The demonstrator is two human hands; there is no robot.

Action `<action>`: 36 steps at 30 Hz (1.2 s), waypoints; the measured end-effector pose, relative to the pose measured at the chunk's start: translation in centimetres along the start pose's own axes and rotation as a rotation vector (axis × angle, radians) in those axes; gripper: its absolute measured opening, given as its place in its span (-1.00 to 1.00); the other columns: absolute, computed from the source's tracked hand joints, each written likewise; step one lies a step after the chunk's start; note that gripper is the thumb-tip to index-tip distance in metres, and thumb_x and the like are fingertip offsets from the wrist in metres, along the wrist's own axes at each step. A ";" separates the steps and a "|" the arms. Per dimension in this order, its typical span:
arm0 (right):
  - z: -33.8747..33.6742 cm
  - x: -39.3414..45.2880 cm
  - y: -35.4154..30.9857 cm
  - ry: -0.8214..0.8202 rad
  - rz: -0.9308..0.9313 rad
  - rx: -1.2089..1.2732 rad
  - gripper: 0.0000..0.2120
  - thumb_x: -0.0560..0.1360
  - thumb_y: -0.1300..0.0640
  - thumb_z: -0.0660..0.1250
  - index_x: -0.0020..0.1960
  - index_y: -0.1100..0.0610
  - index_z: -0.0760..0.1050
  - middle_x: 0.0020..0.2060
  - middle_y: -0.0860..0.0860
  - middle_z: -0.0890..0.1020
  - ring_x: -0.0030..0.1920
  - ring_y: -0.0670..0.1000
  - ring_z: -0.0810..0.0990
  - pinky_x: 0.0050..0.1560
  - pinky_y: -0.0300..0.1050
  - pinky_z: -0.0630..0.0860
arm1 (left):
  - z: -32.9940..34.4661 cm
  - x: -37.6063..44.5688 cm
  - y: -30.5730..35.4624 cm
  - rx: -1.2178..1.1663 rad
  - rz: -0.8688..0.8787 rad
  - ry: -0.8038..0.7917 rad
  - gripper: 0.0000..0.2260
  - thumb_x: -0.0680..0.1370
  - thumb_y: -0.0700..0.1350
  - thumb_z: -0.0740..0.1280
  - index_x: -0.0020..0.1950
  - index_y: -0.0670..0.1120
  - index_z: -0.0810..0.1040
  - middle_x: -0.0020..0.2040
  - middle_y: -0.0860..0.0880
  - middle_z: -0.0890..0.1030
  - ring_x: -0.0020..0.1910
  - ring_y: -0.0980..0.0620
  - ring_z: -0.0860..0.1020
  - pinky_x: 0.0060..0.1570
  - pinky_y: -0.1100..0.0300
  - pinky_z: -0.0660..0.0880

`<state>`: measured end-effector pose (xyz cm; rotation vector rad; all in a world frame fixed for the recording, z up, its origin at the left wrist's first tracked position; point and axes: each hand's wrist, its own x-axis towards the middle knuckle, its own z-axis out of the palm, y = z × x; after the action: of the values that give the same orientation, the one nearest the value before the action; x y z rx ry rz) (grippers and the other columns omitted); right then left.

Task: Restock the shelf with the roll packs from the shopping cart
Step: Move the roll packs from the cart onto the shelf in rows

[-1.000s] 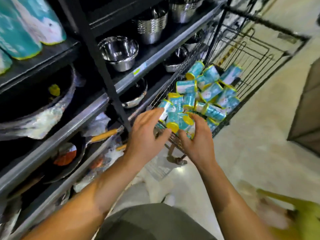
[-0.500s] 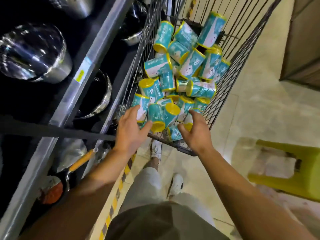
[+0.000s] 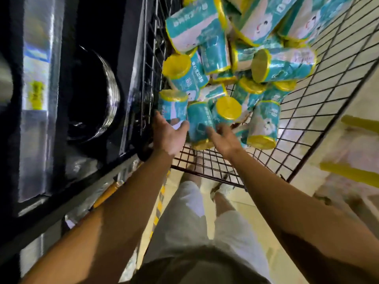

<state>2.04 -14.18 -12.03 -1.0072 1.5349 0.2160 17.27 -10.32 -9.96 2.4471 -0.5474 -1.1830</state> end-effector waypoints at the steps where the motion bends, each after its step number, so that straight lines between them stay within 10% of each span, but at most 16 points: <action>1: 0.4 0.7 -0.1 -0.033 0.048 0.081 -0.33 0.46 -0.34 0.33 0.36 0.12 0.46 0.24 0.12 0.60 0.23 0.15 0.57 0.29 0.04 0.49 | 0.4 0.4 -0.1 0.007 -0.006 0.018 -0.15 0.38 0.07 0.49 0.53 -0.22 0.20 0.32 -0.17 0.53 0.29 -0.15 0.53 0.29 -0.10 0.46; 5: 0.9 2.8 0.6 -0.087 0.121 0.281 -0.13 0.11 -0.44 0.41 0.23 0.10 0.48 0.07 0.09 0.68 0.03 0.14 0.68 0.15 0.20 0.61 | 1.7 0.6 -0.3 0.209 -0.031 0.102 -0.10 0.40 0.13 0.49 0.57 -0.15 0.12 0.43 -0.22 0.33 0.41 -0.21 0.31 0.41 -0.07 0.30; 12: -1.1 -0.6 1.5 -0.187 0.144 0.461 -0.73 0.49 0.09 0.48 0.13 0.16 0.55 -0.16 0.08 0.72 -0.29 0.03 0.71 -0.30 -0.16 0.59 | 2.4 1.7 -0.5 0.190 -0.063 0.099 -0.35 0.42 0.06 0.52 0.37 -0.23 0.37 0.31 -0.24 0.44 0.32 -0.21 0.43 0.27 -0.01 0.42; 20: -3.8 -4.9 2.1 -0.122 -0.002 0.719 -0.38 0.34 0.03 0.47 0.36 -0.17 0.39 0.18 0.08 0.65 0.12 0.18 0.68 0.11 0.24 0.62 | -1.2 -1.2 1.1 -0.265 0.002 -0.167 -0.70 0.49 -0.01 0.47 0.19 0.03 0.54 0.08 -0.02 0.66 0.06 -0.03 0.65 0.06 0.12 0.56; 25: -8.0 -9.5 0.4 -0.205 -0.189 0.879 -0.36 0.40 0.17 0.24 0.49 0.05 0.30 0.24 0.16 0.55 0.17 0.23 0.55 0.10 0.21 0.49 | -5.0 -6.6 5.1 -0.684 -0.017 -0.336 -0.71 0.26 0.12 0.48 -0.06 0.08 0.65 -0.11 0.08 0.67 -0.12 0.09 0.62 -0.03 0.14 0.49; 32: -12.0 -17.9 -3.3 -0.244 -0.473 0.747 -0.65 0.42 0.01 0.27 0.17 0.10 0.51 -0.12 0.01 0.71 -0.15 -0.02 0.68 -0.16 -0.07 0.58 | -8.0 -15.8 9.9 -0.997 0.173 -0.307 -0.71 0.42 -0.04 0.47 0.10 -0.02 0.55 -0.02 0.00 0.70 -0.05 0.02 0.67 -0.13 0.10 0.60; 36: -13.2 -22.4 -2.8 -0.299 -0.666 0.721 -0.46 0.35 0.08 0.35 0.32 0.17 0.46 0.08 0.13 0.64 0.07 0.14 0.62 0.13 0.10 0.54 | -9.6 -22.3 9.3 -0.977 0.344 -0.266 -0.66 0.51 -0.06 0.43 0.26 0.01 0.47 0.12 0.02 0.69 0.11 0.03 0.66 -0.09 0.11 0.61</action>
<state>-7.87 -14.03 12.12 -0.7916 0.8263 -0.5939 10.46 -5.83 14.73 1.3322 -0.3172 -1.2284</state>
